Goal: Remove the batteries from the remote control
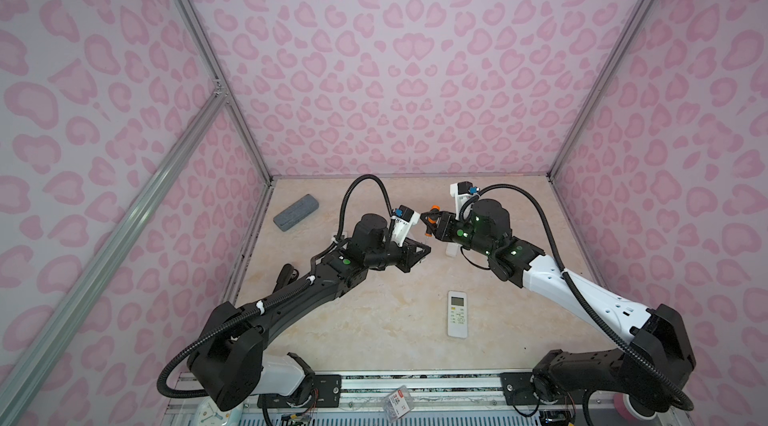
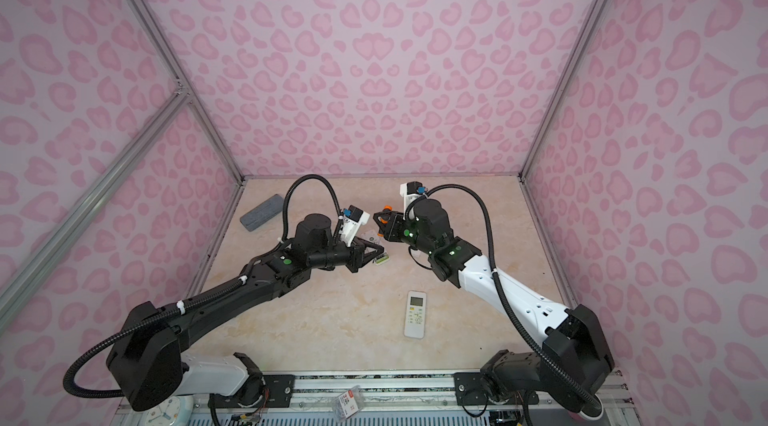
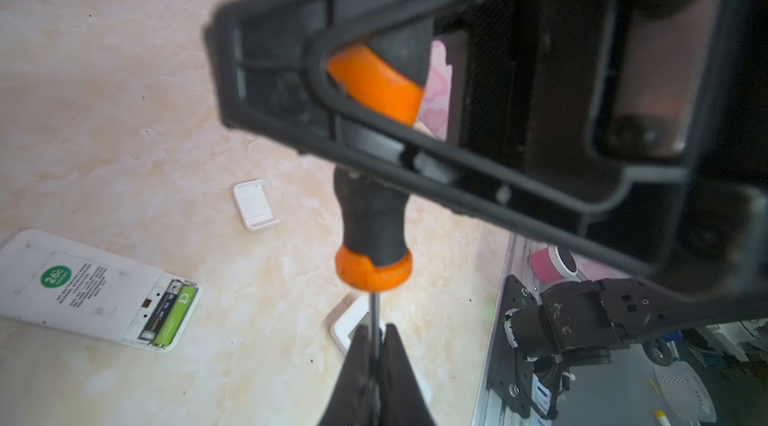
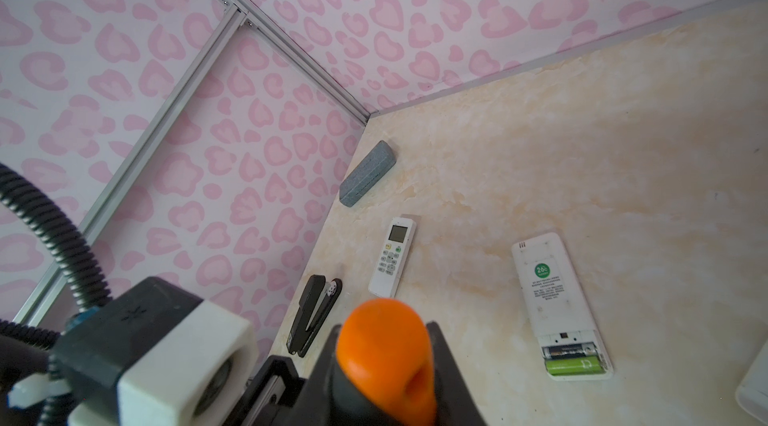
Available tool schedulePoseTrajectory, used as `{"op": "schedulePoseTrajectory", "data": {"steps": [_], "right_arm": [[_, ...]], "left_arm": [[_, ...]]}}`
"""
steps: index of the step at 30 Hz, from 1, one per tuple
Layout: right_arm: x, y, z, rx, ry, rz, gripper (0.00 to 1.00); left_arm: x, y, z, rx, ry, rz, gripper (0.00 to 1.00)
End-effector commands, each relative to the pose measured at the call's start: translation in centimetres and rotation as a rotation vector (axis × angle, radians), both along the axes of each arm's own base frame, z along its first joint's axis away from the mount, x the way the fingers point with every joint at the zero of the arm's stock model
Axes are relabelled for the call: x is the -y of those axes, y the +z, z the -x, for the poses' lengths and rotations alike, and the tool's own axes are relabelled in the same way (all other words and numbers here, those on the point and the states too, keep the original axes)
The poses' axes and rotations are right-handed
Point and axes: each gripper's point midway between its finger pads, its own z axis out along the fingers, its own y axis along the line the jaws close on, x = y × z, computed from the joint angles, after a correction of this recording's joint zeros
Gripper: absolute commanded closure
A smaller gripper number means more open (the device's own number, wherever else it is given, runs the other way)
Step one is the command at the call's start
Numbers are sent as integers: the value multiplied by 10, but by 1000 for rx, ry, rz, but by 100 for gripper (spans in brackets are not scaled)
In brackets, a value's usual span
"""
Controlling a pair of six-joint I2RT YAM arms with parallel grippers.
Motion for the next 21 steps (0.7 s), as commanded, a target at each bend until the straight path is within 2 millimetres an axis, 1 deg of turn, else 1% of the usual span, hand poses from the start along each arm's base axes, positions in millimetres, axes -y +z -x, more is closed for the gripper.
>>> {"op": "schedulePoseTrajectory", "data": {"steps": [1, 2, 4, 6, 11, 15, 16, 17, 18, 21], "right_arm": [[-1, 9, 2, 34, 13, -2, 100], [0, 10, 2, 41, 10, 1, 100], [-1, 15, 4, 64, 25, 2, 100], [-6, 22, 8, 99, 65, -14, 100], [-17, 51, 23, 257, 235, -99, 100], [-25, 74, 38, 382, 396, -109, 100], [-28, 77, 42, 403, 436, -105, 100], [-29, 80, 45, 418, 465, -101, 100], [-31, 83, 48, 431, 496, -98, 100], [-36, 91, 54, 458, 569, -119, 100]], "left_arm": [[-3, 19, -2, 63, 13, 17, 69], [-5, 19, -4, 67, 28, 15, 65], [-8, 22, -5, 78, 50, 14, 65], [-10, 24, -4, 80, 50, 21, 60], [-10, 33, 4, 46, -14, 88, 59], [-14, 42, 16, 54, -79, 137, 54], [-15, 45, 20, 56, -95, 146, 52], [-15, 53, 23, 82, -114, 169, 51], [-16, 56, 27, 86, -134, 181, 50], [-18, 68, 36, 103, -176, 216, 49]]}}
